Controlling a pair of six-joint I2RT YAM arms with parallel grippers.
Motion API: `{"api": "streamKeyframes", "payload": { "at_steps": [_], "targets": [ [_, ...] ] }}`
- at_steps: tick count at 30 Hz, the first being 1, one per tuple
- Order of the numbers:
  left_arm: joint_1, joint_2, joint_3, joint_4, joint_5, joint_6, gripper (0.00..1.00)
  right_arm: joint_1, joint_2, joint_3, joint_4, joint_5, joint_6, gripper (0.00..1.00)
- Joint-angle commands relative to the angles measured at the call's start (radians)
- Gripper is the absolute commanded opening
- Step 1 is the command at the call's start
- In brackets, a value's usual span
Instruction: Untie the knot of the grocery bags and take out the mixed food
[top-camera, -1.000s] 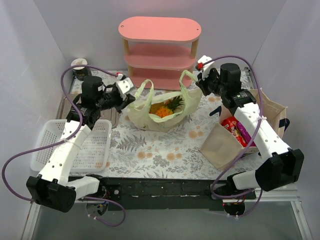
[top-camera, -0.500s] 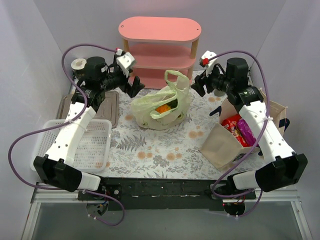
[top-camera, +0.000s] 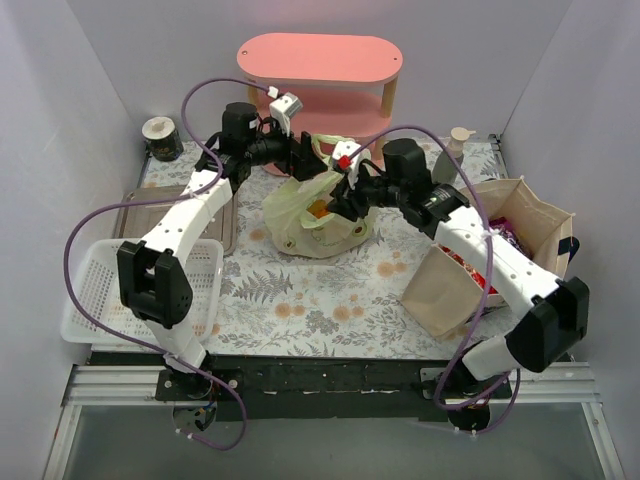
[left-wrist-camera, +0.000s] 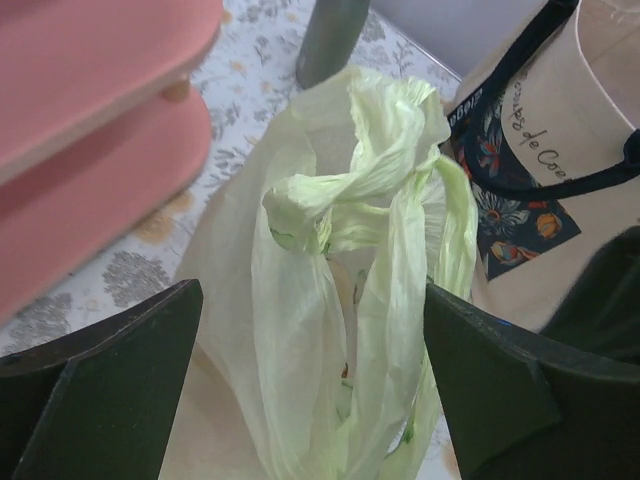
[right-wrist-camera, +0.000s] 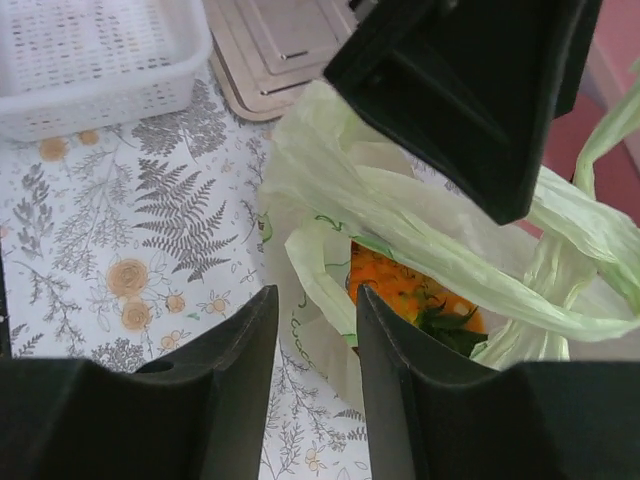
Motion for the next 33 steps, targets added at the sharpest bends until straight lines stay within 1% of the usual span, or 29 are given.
{"api": "streamKeyframes", "payload": {
  "at_steps": [1,2,3,4,5,6,7,8,9,10,11,12,13,15,16,17,19,20,21,22,25,26,29,33],
  "targets": [
    [-0.006,-0.021,-0.004,-0.007,0.09,-0.051,0.86,0.007,0.073,0.003,0.121,0.209,0.098,0.43],
    [-0.006,-0.021,-0.004,-0.047,0.105,-0.031,0.78,0.011,0.105,0.015,0.133,0.225,0.099,0.43],
    [-0.006,-0.024,-0.004,-0.079,0.13,0.036,0.71,0.011,0.122,0.023,0.135,0.235,0.099,0.43],
    [-0.006,-0.026,0.008,-0.117,0.139,0.073,0.65,0.013,0.139,0.032,0.134,0.234,0.103,0.43],
    [-0.006,-0.037,0.009,-0.201,0.141,0.118,0.58,0.013,0.166,0.041,0.135,0.225,0.116,0.43],
    [-0.006,-0.046,0.005,-0.238,0.11,0.152,0.41,0.016,0.176,0.05,0.134,0.213,0.118,0.42],
    [-0.005,-0.057,-0.012,-0.271,0.087,0.213,0.32,0.019,0.185,0.047,0.137,0.197,0.116,0.42],
    [-0.003,-0.087,-0.027,-0.327,0.07,0.244,0.2,0.022,0.199,0.041,0.138,0.194,0.106,0.42],
    [0.0,-0.106,-0.047,-0.346,0.05,0.268,0.05,0.031,0.205,0.018,0.143,0.193,0.092,0.41],
    [0.003,-0.132,-0.07,-0.361,0.027,0.329,0.0,0.034,0.212,0.002,0.146,0.196,0.077,0.41],
    [0.003,-0.159,-0.137,-0.369,0.015,0.353,0.0,0.038,0.223,-0.015,0.141,0.205,0.057,0.41],
    [0.003,-0.225,-0.173,-0.365,0.007,0.377,0.0,0.038,0.226,-0.04,0.135,0.225,0.012,0.4],
    [0.004,-0.256,-0.216,-0.357,0.001,0.399,0.0,0.036,0.223,-0.093,0.135,0.28,-0.003,0.4],
    [0.003,-0.351,-0.328,-0.326,-0.01,0.448,0.0,0.033,0.18,-0.167,0.126,0.317,-0.041,0.38],
    [0.003,-0.376,-0.36,-0.316,-0.017,0.46,0.0,0.031,0.151,-0.263,0.115,0.326,-0.046,0.38],
    [0.003,-0.402,-0.424,-0.306,-0.017,0.494,0.0,0.03,0.078,-0.322,0.12,0.329,-0.043,0.38],
    [0.003,-0.455,-0.484,-0.286,-0.016,0.512,0.0,0.031,-0.002,-0.458,0.162,0.302,-0.017,0.38],
    [0.003,-0.465,-0.517,-0.254,-0.005,0.511,0.0,0.037,-0.058,-0.558,0.179,0.302,-0.008,0.38],
    [0.003,-0.471,-0.558,-0.24,-0.001,0.505,0.0,0.038,-0.073,-0.592,0.196,0.311,-0.002,0.39],
    [0.0,-0.468,-0.572,-0.23,0.004,0.494,0.0,0.036,-0.082,-0.6,0.206,0.334,-0.023,0.39],
    [0.0,-0.446,-0.59,-0.191,0.018,0.437,0.0,0.036,-0.07,-0.534,0.163,0.312,-0.104,0.39],
    [0.0,-0.436,-0.589,-0.176,0.018,0.431,0.0,0.036,-0.058,-0.476,0.151,0.308,-0.106,0.39],
    [0.0,-0.43,-0.592,-0.165,0.021,0.428,0.0,0.034,-0.032,-0.404,0.164,0.285,-0.083,0.39],
    [0.0,-0.426,-0.587,-0.147,-0.026,0.399,0.0,0.036,0.027,-0.297,0.177,0.256,-0.02,0.39]
  ]
}}
